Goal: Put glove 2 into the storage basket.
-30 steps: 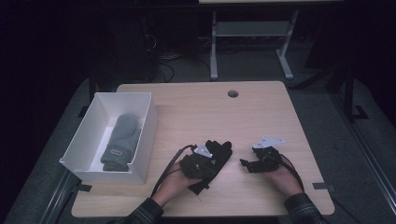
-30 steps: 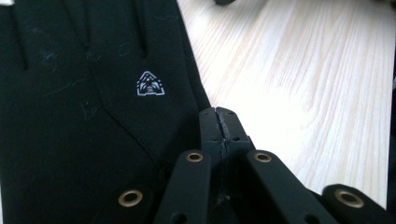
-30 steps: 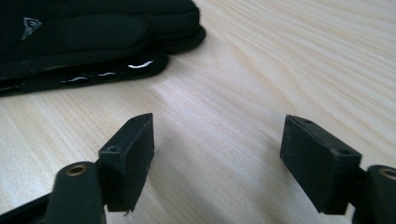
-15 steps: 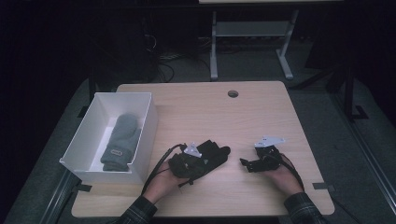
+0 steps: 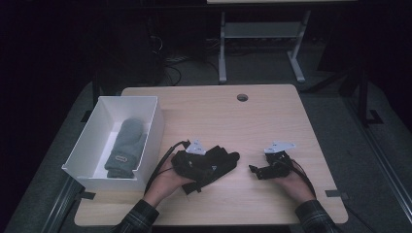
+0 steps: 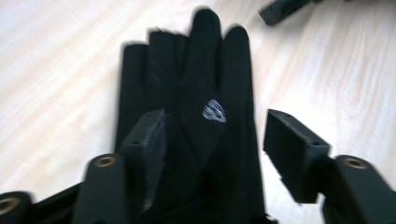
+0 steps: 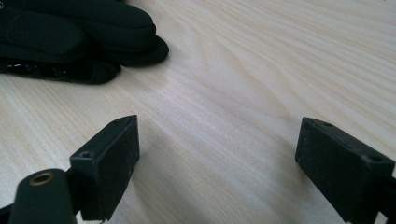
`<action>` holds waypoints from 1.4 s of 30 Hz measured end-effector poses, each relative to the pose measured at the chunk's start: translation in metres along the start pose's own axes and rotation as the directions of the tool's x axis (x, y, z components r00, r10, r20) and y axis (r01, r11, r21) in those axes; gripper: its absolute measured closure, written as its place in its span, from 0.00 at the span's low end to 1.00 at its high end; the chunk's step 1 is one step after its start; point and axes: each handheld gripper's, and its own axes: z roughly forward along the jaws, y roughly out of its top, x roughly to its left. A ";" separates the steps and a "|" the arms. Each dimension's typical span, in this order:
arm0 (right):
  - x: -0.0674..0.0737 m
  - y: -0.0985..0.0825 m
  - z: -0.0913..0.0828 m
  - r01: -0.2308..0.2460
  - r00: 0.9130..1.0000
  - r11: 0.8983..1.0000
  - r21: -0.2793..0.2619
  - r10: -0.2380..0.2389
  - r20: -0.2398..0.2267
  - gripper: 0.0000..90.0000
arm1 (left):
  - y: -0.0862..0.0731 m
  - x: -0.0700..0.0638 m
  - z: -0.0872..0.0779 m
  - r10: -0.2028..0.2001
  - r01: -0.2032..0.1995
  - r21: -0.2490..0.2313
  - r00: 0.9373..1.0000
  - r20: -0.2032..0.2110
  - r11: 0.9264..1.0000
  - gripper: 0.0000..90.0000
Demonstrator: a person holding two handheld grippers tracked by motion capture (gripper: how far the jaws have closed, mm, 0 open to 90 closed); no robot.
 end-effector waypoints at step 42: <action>0.001 0.001 0.001 0.001 1.000 1.000 0.003 -0.001 0.000 0.15 | -0.013 0.015 0.036 0.010 -0.011 0.081 1.000 0.004 0.997 0.38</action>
